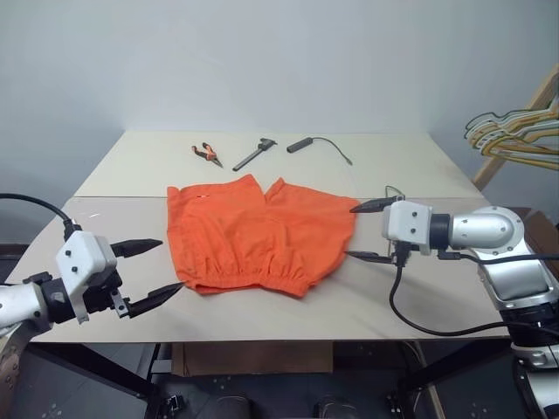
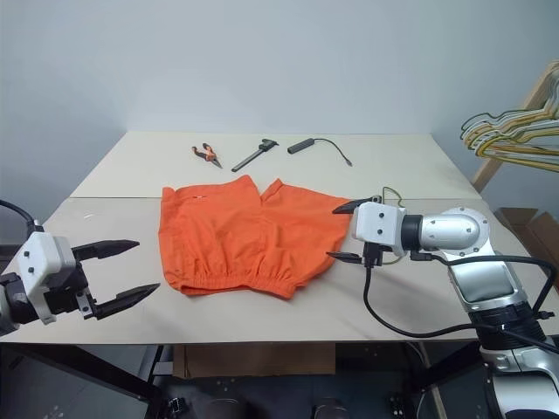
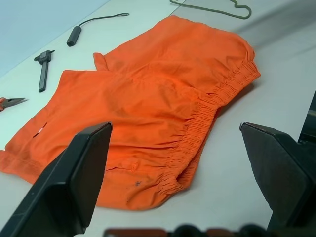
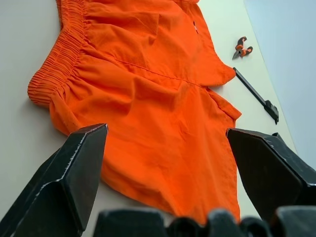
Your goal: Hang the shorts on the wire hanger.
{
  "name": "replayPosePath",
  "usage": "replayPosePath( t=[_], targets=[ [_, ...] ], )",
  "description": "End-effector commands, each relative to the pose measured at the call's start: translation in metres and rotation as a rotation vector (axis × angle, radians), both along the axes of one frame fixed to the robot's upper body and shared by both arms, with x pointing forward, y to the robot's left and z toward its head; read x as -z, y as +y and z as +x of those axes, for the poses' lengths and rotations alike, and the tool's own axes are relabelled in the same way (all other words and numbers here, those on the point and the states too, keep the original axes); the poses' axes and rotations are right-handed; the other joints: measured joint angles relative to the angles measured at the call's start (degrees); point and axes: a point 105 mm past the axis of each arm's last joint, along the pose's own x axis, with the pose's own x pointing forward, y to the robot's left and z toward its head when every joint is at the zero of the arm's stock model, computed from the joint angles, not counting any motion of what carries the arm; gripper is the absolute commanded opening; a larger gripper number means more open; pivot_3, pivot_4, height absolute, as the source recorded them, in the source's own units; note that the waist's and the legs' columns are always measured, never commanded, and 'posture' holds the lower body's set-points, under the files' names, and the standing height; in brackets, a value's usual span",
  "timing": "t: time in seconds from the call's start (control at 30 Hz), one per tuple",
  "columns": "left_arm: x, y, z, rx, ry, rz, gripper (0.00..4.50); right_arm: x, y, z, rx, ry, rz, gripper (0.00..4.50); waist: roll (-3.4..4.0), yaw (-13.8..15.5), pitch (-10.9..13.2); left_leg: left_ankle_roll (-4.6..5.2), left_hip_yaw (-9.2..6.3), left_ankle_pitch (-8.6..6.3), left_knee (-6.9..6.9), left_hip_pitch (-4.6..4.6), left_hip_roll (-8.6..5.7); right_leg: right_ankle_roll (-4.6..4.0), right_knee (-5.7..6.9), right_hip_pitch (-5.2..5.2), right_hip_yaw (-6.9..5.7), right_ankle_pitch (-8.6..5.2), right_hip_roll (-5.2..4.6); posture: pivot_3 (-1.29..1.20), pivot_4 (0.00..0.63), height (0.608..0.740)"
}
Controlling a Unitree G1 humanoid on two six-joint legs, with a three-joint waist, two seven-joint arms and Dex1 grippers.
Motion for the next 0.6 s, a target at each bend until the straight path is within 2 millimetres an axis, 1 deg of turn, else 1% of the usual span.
replayPosePath(
  t=[0.03, 0.17, 0.33, 0.5, 0.6],
  targets=[
    [-0.011, -0.002, 0.0, 0.01, -0.024, 0.012, 4.5, -0.014, 0.002, -0.001, -0.002, -0.057, 0.012, 4.46, 0.0, 0.0, 0.0, 0.0, 0.0, 0.0, 0.0, 0.0, 0.0, 0.0, 0.0, 0.0, 0.0, 0.0, 0.0, 0.19, 0.0, 0.74],
    [-0.013, -0.001, 0.002, 0.0, -0.028, 0.015, 4.5, -0.014, 0.003, -0.001, -0.002, -0.058, 0.015, 4.46, 0.0, 0.01, 0.0, 0.0, 0.0, 0.0, 0.0, 0.0, 0.0, 0.0, 0.0, 0.0, 0.0, 0.0, 0.0, 0.19, 0.0, 0.74],
    [-0.01, -0.001, 0.001, 0.003, -0.019, 0.029, 4.5, -0.014, 0.002, -0.002, -0.002, -0.058, 0.014, 4.46, 0.0, 0.0, 0.0, 0.0, 0.0, 0.0, 0.0, 0.0, 0.0, 0.0, 0.0, 0.0, 0.0, 0.0, 0.0, 0.19, 0.0, 0.74],
    [-0.002, 0.002, 0.002, -0.011, 0.004, 0.09, 4.5, -0.013, 0.005, -0.002, -0.007, -0.054, 0.001, 4.46, 0.0, -0.02, 0.0, 0.0, 0.0, 0.0, 0.0, 0.0, 0.0, 0.0, 0.0, -0.01, 0.0, 0.0, 0.0, 0.18, 0.0, 0.74],
    [0.004, 0.005, 0.003, -0.018, 0.019, 0.128, 4.5, -0.012, 0.011, -0.004, -0.024, -0.049, -0.015, 4.46, 0.0, -0.06, 0.0, 0.0, 0.01, 0.0, 0.0, 0.0, 0.0, -0.01, 0.0, -0.01, 0.0, -0.01, 0.0, 0.16, 0.0, 0.74]
  ],
)
